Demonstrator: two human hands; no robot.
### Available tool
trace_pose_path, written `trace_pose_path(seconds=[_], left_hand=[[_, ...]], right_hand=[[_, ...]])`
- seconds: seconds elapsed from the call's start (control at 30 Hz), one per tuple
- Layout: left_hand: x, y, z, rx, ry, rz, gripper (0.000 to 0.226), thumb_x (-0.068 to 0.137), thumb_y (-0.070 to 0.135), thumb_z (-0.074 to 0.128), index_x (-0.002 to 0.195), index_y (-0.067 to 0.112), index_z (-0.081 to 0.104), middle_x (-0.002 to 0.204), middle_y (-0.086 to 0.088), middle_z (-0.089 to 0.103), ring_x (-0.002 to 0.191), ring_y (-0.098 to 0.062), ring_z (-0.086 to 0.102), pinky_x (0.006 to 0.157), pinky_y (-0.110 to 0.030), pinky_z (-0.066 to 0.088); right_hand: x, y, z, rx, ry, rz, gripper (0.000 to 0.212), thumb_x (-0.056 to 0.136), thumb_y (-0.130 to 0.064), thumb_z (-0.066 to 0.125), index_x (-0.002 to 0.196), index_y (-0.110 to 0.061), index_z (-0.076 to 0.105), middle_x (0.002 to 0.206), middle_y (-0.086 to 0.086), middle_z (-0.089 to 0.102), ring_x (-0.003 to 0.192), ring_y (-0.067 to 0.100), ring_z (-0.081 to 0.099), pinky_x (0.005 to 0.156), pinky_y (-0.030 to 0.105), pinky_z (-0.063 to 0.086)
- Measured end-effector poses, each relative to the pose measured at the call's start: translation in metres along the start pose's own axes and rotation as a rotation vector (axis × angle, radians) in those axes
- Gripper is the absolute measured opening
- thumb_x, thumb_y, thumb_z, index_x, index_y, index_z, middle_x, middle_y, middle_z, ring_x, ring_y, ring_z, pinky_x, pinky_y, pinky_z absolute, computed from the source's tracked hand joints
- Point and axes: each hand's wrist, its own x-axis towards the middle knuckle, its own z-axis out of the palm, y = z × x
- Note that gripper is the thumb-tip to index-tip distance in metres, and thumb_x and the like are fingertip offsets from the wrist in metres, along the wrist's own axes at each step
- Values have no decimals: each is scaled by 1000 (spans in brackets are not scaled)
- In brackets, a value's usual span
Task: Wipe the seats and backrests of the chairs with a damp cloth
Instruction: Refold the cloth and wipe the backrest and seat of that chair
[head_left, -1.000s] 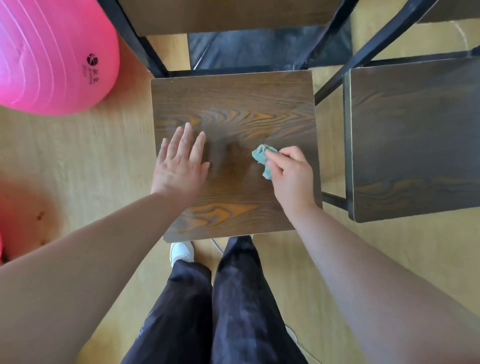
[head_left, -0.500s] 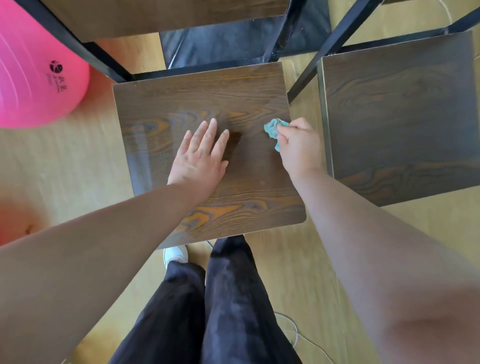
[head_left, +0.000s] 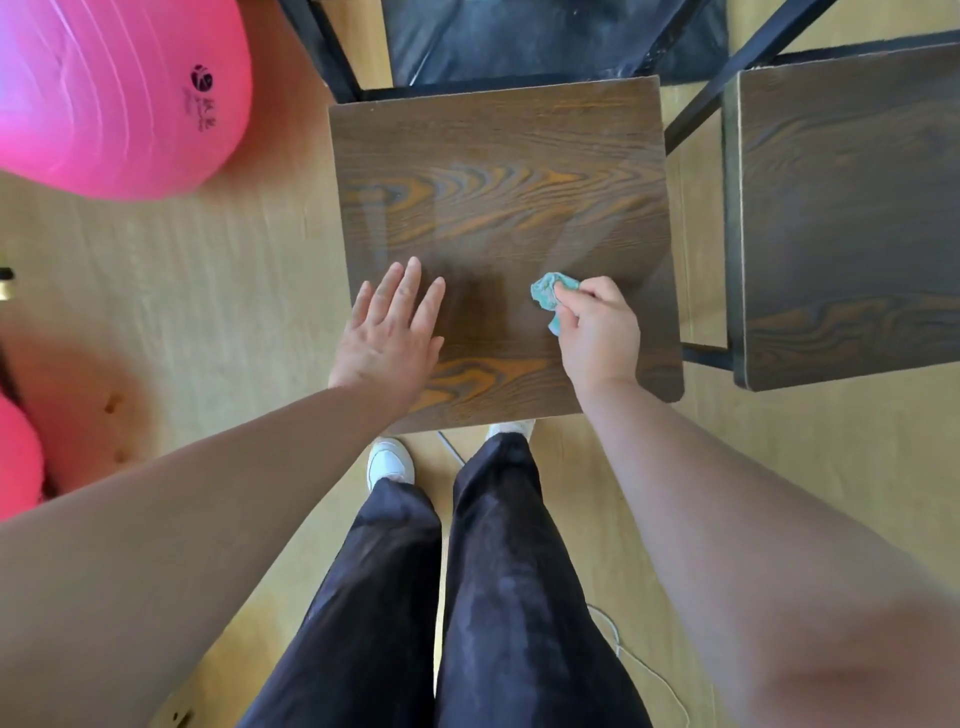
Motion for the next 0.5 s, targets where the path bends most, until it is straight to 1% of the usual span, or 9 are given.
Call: trace_pose_path(seconds=[0.13,0.2,0.27,0.3,0.33,0.4,0.5], left_hand=[[-33,-36,14,2,-19,-69,63,105,37,33,159,21,5,167,-7,-5,154,-23,-6,124,-43,3],[-50,-52,21,-1,-34,-87,62,106,37,30,159,21,2,167,-8,-8,153,-24,-9,124,-43,0],[-65,-64,27,11,-51,-92,62,107,38,25,159,21,-3,166,-8,-12,153,-24,-12,124,-43,-1],[-71,-69,29,16,-56,-95,62,107,38,24,159,20,-5,166,-8,-14,153,-24,-13,124,-44,-2],[-77,-74,32,18,-59,-102,62,107,38,23,158,20,-7,165,-8,-16,153,-24,-14,124,-44,-2],[-88,-83,35,12,-56,-121,62,107,38,22,158,20,-9,165,-8,-17,152,-24,-15,124,-44,-2],[-102,-97,38,-27,-35,-163,62,107,38,22,158,20,-8,165,-8,-16,152,-24,-15,124,-44,-2]], right_hand=[[-34,-30,26,44,-25,-27,23,93,-7,63,114,-10,73,108,1,63,92,22,62,79,34,57],[-51,-44,40,70,-37,-34,22,94,-8,62,112,-11,73,106,-1,62,92,19,60,79,25,52],[-68,-57,54,111,-67,-14,18,95,-10,61,109,-10,72,104,-4,60,92,10,56,78,12,44],[-75,-64,61,132,-88,-8,17,95,-10,60,107,-8,72,103,-5,60,91,8,54,77,9,43],[-83,-72,68,139,-99,-21,16,95,-10,60,106,-7,72,102,-5,60,91,9,54,76,11,44],[-97,-86,79,121,-111,-76,16,93,-8,62,105,-7,73,99,-2,62,90,17,58,76,23,50],[-114,-100,93,98,-119,-129,19,89,-3,64,104,-8,75,94,1,62,83,26,59,70,29,51]])
